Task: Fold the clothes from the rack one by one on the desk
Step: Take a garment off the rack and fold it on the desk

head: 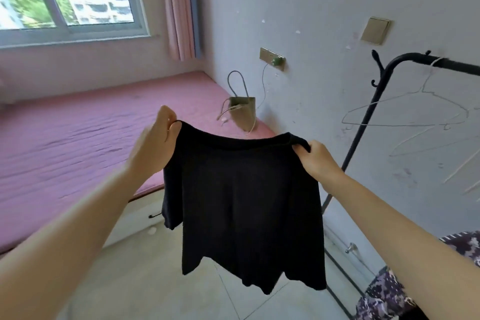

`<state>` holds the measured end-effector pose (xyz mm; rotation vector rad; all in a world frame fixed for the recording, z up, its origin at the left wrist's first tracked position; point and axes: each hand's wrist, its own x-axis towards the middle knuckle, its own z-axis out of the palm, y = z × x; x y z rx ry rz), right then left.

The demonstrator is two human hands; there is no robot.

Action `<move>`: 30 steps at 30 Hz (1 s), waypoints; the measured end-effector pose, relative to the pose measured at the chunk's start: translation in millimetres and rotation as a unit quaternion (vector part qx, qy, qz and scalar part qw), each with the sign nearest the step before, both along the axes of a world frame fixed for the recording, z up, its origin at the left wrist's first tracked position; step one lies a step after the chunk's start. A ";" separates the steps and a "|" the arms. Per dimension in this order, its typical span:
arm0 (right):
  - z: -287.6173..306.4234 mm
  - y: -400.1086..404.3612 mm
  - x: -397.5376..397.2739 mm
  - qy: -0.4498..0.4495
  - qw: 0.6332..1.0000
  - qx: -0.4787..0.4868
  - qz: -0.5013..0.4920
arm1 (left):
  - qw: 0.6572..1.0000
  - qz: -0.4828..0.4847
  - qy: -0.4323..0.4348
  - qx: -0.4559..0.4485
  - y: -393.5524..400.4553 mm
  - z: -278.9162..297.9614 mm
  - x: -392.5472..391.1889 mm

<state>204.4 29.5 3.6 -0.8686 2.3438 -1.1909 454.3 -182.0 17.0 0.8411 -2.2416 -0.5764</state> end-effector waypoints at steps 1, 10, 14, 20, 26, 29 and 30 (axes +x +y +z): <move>1.6 -11.0 2.2 -0.001 1.000 -0.001 0.018 | 0.999 0.025 -0.027 -0.012 -2.4 -2.2 13.6; -9.6 -80.3 37.8 0.009 0.981 -0.002 0.194 | 0.975 0.179 -0.128 -0.031 30.1 -27.5 125.7; -18.1 -95.7 59.5 0.048 0.952 0.003 0.303 | 0.952 0.247 -0.180 -0.002 76.8 -37.8 171.2; -28.6 -120.2 119.7 0.088 0.907 -0.047 0.410 | 0.923 0.325 -0.145 0.147 155.2 -57.3 239.9; -39.1 -128.6 231.9 0.066 0.841 -0.058 0.534 | 0.874 0.440 -0.098 0.181 254.5 -62.3 326.9; -39.4 -120.8 300.7 0.052 0.805 -0.058 0.588 | 0.836 0.515 -0.032 0.184 308.9 -59.3 369.9; -41.3 -119.8 322.7 0.043 0.794 -0.056 0.604 | 0.821 0.541 -0.007 0.184 325.1 -56.5 380.4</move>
